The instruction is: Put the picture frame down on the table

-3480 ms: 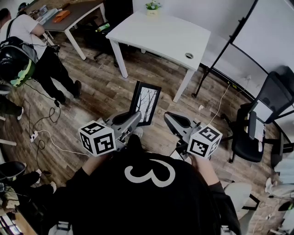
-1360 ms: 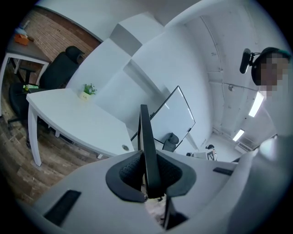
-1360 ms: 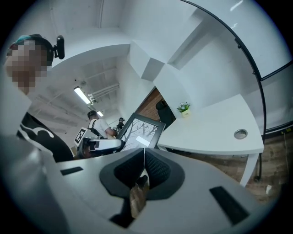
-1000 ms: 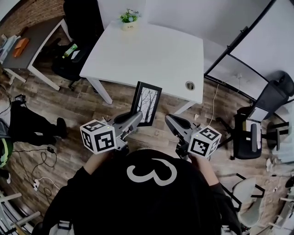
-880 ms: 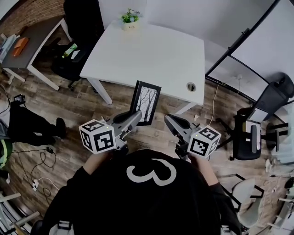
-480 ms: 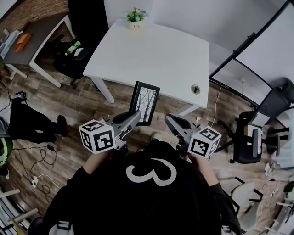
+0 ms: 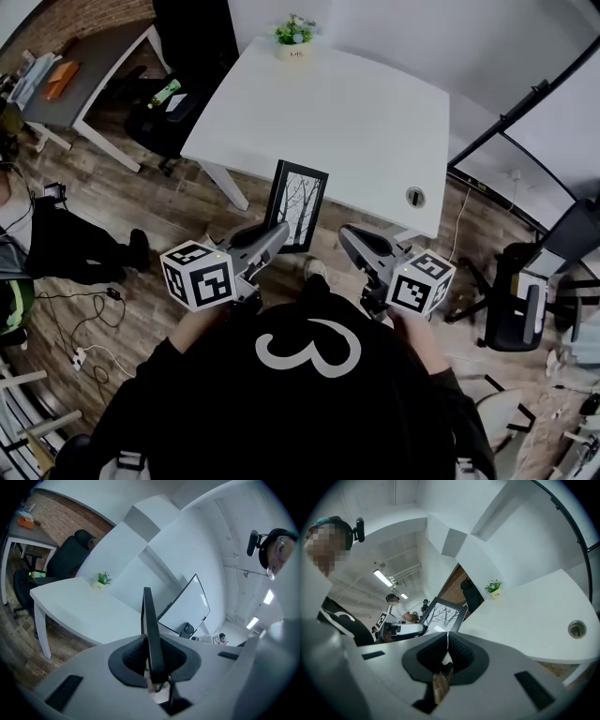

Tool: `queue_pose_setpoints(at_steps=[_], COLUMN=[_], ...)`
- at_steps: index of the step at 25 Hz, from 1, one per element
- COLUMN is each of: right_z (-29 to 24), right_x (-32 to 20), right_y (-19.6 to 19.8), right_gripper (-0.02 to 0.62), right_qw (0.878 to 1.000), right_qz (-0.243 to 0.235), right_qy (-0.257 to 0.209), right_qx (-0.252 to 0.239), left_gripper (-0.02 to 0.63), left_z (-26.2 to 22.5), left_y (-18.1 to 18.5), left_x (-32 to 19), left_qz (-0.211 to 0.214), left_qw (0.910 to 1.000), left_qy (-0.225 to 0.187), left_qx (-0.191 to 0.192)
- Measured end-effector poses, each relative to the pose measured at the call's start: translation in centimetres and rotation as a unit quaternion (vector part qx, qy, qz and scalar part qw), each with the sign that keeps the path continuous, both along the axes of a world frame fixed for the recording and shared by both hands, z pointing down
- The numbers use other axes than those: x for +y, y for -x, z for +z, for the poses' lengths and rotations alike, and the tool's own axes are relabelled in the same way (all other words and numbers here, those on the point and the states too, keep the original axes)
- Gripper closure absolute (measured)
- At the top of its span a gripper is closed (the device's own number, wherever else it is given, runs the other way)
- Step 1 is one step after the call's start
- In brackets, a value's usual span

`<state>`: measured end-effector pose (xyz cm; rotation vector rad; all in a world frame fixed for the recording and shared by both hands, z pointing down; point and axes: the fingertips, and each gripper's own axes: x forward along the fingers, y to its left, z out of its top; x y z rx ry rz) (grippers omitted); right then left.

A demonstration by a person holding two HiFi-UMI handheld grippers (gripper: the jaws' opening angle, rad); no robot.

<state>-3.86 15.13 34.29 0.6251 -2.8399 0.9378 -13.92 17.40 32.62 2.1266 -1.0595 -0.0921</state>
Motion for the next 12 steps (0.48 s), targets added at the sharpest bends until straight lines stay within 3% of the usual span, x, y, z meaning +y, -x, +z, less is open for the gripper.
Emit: queue_pose_setpoints(at_steps=[12], right_z=[1.0], right_x=[-8.5], right_y=[-0.5], right_gripper=[0.571], right_qw=[1.0], right_qz=[-0.006], right_qy=[0.02], right_qx=[-0.007], left_gripper=[0.546], left_z=[0.7], left_y=[-0.6], left_x=[-8.6], left_qz=[-0.003], left_qw=[0.9997], left_qy=[0.022], left_qx=[-0.008])
